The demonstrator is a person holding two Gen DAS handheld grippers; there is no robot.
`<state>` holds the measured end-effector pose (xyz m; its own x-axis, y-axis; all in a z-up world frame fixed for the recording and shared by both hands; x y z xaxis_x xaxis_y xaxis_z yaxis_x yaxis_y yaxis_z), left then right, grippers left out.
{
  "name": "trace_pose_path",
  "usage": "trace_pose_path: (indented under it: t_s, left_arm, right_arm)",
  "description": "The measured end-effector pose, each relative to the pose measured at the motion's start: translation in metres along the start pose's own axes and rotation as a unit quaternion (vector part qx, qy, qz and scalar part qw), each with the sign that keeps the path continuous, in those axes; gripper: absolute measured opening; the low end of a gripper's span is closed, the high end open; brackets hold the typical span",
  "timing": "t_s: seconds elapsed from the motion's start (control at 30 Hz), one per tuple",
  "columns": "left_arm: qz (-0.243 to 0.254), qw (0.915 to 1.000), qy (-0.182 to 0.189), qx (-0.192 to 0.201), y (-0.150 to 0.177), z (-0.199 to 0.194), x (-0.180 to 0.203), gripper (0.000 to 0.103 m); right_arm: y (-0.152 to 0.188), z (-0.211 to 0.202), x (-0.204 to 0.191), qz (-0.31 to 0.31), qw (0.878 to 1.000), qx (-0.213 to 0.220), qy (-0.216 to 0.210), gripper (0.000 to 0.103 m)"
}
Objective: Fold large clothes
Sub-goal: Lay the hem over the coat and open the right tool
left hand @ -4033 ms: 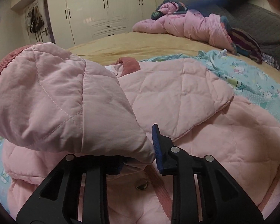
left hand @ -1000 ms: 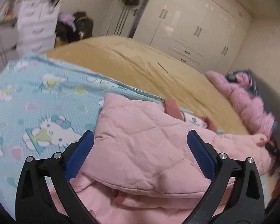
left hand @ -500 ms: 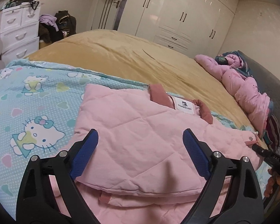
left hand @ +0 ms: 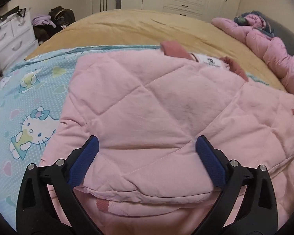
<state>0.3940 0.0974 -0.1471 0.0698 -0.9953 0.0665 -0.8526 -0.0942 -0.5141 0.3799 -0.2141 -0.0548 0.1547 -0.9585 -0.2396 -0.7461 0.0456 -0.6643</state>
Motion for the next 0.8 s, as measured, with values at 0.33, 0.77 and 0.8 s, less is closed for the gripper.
trace_pose_path:
  t_s: [0.33, 0.77, 0.8]
  left_arm:
    - [-0.01, 0.9997, 0.024, -0.001, 0.004, 0.002, -0.005, 0.093]
    - [-0.002, 0.9997, 0.024, -0.001, 0.003, 0.001, -0.001, 0.093]
    - [-0.001, 0.9997, 0.024, -0.001, 0.003, 0.0, -0.001, 0.093]
  right_arm:
    - [-0.008, 0.045, -0.071, -0.083, 0.995, -0.048, -0.01, 0.073]
    - [0.038, 0.132, -0.05, -0.06, 0.986, -0.151, 0.041, 0.086]
    - [0.037, 0.131, -0.051, -0.059, 0.986, -0.151, 0.041, 0.086]
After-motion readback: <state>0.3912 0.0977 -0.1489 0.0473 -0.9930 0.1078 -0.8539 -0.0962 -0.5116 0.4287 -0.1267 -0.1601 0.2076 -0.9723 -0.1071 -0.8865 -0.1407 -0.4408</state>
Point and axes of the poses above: each gripper's, at about its wrist camera, not at the fingertips, and z roughly the way its jaws point, x to its right, y to its underside, the point moved 8 cm from there along z, roughly the way its jaws point, and after that the axes turned 9 degrees about -x, right-handed, at the moved point
